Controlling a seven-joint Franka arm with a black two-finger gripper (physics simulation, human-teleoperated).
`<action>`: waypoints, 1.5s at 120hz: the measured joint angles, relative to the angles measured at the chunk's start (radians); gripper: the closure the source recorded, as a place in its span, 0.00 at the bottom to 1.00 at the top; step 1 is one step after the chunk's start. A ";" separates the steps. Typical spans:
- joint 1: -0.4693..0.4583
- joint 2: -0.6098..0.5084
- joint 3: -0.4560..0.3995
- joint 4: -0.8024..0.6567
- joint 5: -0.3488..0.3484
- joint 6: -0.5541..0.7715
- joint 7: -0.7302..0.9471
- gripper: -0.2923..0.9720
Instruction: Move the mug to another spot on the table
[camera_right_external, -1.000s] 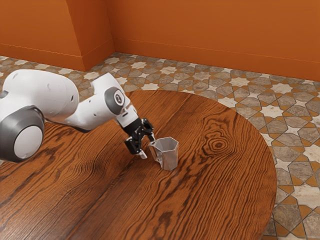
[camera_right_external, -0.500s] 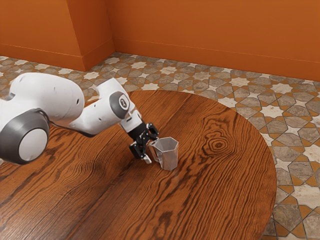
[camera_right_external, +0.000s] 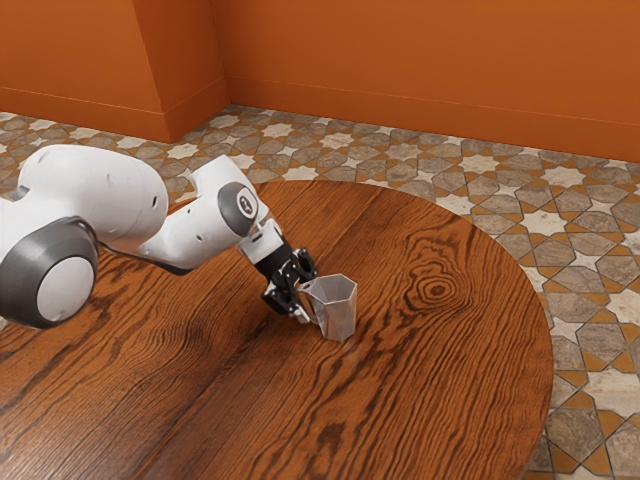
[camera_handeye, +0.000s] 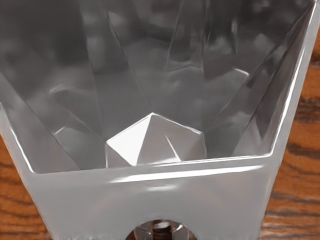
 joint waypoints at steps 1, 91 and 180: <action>0.000 0.000 0.000 0.000 0.000 0.000 0.000 0.51; 0.000 -0.003 0.000 -0.004 -0.016 0.008 0.004 0.72; 0.119 -0.146 0.000 -0.169 -0.027 0.000 0.020 0.77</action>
